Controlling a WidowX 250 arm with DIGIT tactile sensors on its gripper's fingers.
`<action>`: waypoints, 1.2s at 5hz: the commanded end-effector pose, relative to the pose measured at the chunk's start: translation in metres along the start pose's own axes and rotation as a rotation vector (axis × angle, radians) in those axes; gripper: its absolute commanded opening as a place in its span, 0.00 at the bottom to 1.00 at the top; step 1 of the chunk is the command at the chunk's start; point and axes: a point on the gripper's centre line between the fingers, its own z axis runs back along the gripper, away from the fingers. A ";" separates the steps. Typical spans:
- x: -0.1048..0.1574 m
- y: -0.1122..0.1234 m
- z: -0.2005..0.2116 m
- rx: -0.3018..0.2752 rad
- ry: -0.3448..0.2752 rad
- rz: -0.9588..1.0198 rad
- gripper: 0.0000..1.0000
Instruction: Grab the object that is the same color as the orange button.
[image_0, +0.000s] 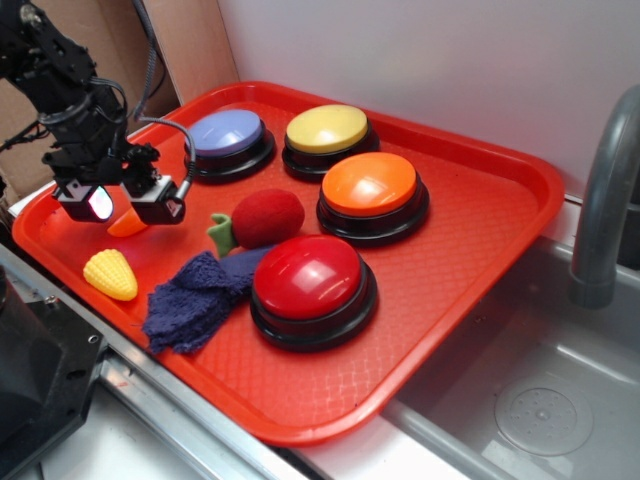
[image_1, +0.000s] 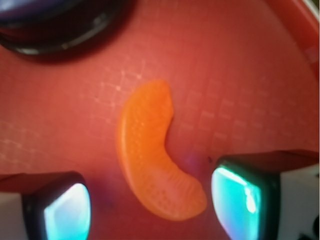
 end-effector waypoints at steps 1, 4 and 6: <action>0.013 0.008 -0.003 0.029 -0.030 0.024 0.89; 0.018 0.005 -0.011 0.038 -0.033 0.025 0.00; 0.016 0.004 0.013 0.040 -0.010 0.086 0.00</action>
